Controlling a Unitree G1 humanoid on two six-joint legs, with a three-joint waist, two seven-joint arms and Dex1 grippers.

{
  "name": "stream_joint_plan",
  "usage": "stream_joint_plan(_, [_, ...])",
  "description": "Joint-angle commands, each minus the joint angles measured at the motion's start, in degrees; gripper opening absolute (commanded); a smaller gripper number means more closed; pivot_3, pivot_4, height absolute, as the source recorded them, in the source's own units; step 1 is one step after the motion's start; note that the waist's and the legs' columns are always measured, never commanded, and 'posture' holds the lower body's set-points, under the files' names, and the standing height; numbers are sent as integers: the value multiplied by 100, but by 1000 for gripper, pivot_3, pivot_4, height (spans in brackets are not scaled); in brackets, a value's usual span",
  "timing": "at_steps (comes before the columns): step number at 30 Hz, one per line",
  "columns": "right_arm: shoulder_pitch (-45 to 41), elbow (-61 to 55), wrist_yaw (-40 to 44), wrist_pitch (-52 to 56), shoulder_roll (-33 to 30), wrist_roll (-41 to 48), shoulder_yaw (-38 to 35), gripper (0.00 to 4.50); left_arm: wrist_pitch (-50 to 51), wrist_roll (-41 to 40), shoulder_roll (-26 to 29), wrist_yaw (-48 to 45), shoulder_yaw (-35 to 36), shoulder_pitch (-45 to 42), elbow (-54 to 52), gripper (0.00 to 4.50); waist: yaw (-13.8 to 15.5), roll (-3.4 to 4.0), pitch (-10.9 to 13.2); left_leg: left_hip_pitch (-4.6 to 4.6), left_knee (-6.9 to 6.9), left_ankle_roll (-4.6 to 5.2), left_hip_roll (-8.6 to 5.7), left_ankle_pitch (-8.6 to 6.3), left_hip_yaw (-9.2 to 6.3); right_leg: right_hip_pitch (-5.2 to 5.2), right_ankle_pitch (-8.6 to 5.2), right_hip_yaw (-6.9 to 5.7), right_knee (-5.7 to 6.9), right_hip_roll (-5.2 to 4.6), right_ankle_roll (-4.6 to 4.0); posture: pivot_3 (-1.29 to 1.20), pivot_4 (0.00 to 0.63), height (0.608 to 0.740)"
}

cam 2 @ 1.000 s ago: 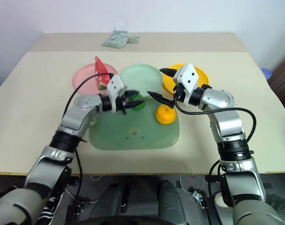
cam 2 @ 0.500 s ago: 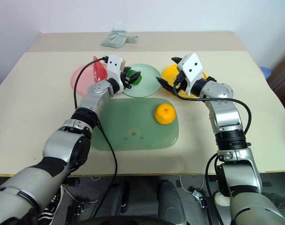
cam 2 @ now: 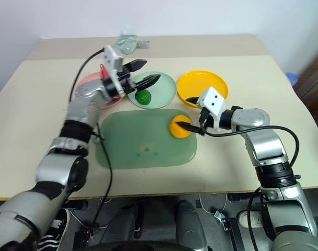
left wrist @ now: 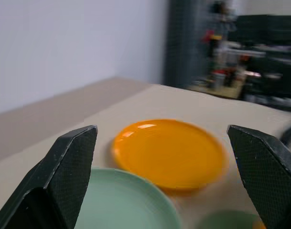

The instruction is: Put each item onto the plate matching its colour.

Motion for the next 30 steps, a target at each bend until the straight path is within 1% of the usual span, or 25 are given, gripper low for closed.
stream_joint_plan(1, [-9, -246, 140, 229, -102, 50, 38, 4500, 1234, -761, 779, -924, -30, 682, -1623, 4454, -11, 1, 1, 0, -1, 0, 0, 0, 0, -2, 0, 1, -1, 0, 0, 0, 150, 738])
stream_joint_plan(3, [-66, -117, 124, 341, -49, -5, 99, 4500, 1793, -1211, 1276, -1177, 172, 1217, -2314, 4454, 8, 1, 1, -2, 3, 0, 0, 0, -1, -2, 0, 1, 0, -1, 0, 0, 150, 738])
stream_joint_plan(4, [-98, -29, 111, 383, -28, -69, 161, 4500, 1693, -1193, 1566, -1345, 219, 1597, -2659, 4454, 17, 1, 1, -2, 7, 0, 0, 0, -2, -1, 0, 0, 0, -2, 0, 0, 150, 738])
stream_joint_plan(6, [-174, 83, 115, 621, 30, -40, 210, 4500, 1861, -1273, 2045, -1534, 257, 2163, -3126, 4454, 27, 1, 1, -1, 9, 1, 0, -1, -1, 3, 0, 1, -2, -6, 0, 0, 150, 738])
stream_joint_plan(8, [-247, 199, 102, 695, 69, -101, 292, 4500, 1953, -1404, 2279, -1522, 392, 2558, -3439, 4454, 84, 1, 1, -1, 9, 1, -1, -1, -1, 4, 0, -1, -3, -7, 0, 0, 150, 738])
stream_joint_plan(11, [-352, 435, 34, 735, 124, -278, 445, 4500, 1870, -1432, 2482, -1512, 510, 2990, -3732, 4454, 147, 0, 1, -1, 15, 1, -1, -1, 1, 7, 0, -1, -4, -8, 0, 0, 150, 738])
stream_joint_plan(12, [-364, 476, 53, 728, 118, -339, 511, 4500, 1726, -1393, 2465, -1458, 553, 3130, -3802, 4454, 163, 0, 1, -1, 16, 1, -1, -1, 2, 7, 0, -1, -4, -8, 0, 0, 150, 738])
stream_joint_plan(14, [-384, 564, 102, 753, 130, -391, 590, 4500, 1880, -1573, 2534, -1486, 628, 3333, -3944, 4454, 180, 0, 0, -1, 15, 1, -1, -1, 2, 7, 0, -1, -4, -8, -1, 0, 150, 738])
stream_joint_plan(16, [-403, 616, 155, 801, 128, -404, 612, 3930, 1699, -1468, 2530, -1375, 657, 3450, -4038, 4500, 177, 0, 0, -1, 15, 1, -1, -1, 2, 7, 0, -1, -4, -7, 0, 0, 150, 738])
stream_joint_plan(18, [-459, 665, 132, 759, 178, -390, 554, 3448, 1778, -1518, 2592, -1383, 632, 3478, -4035, 4500, 176, -1, 0, 0, 15, 1, -1, -1, 1, 7, 0, -2, -3, -7, -1, 0, 150, 738])
stream_joint_plan(20, [-600, 747, -28, 693, 313, -318, 358, 3404, 1588, -1440, 2536, -1290, 642, 3454, -3983, 4500, 165, -1, 0, 1, 15, 1, -1, -1, 2, 7, 0, -2, -2, -7, -1, 0, 150, 738])
stream_joint_plan(21, [-769, 903, -243, 627, 462, -260, 165, 3404, 1629, -1429, 2465, -1158, 622, 3339, -3855, 4500, 162, -1, 0, 1, 15, 1, 0, -1, 2, 7, 0, -2, -2, -6, -1, 0, 150, 738])
stream_joint_plan(23, [-1240, 1467, -930, 341, 770, -314, -225, 3404, 1505, -1246, 2258, -745, 587, 3079, -3547, 4500, 160, 1, 1, 1, 15, 0, -1, 0, 2, 7, 1, -2, -1, -6, -1, 0, 150, 738])
stream_joint_plan(24, [-1488, 1814, -1246, 215, 893, -339, -405, 3404, 1577, -1185, 2163, -505, 553, 2940, -3447, 4500, 158, 2, 2, 1, 16, 0, -1, 0, 2, 5, 2, -2, 1, -6, -1, 0, 150, 738])
stream_joint_plan(25, [-1698, 2125, -1492, 81, 979, -349, -544, 3404, 1883, -1196, 2104, -237, 518, 2791, -3350, 4500, 165, 2, 2, 1, 16, -1, -1, 1, 3, 4, 3, -2, 2, -6, -2, 0, 150, 738])
stream_joint_plan(27, [-2015, 2628, -1852, -285, 1066, -488, -640, 3404, 1939, -1174, 1969, -71, 465, 2607, -3247, 4500, 179, 1, 1, -1, 14, -2, -2, 1, 1, 4, 4, -2, 0, -7, -3, 0, 150, 738])
stream_joint_plan(30, [-2409, 3550, -2417, -1019, 1139, -993, -478, 3404, 1801, -1110, 1661, 212, 377, 2410, -3194, 4500, 173, -1, 0, -1, 4, 1, -2, -1, 2, 3, 3, -2, -9, -7, -3, 0, 150, 738])
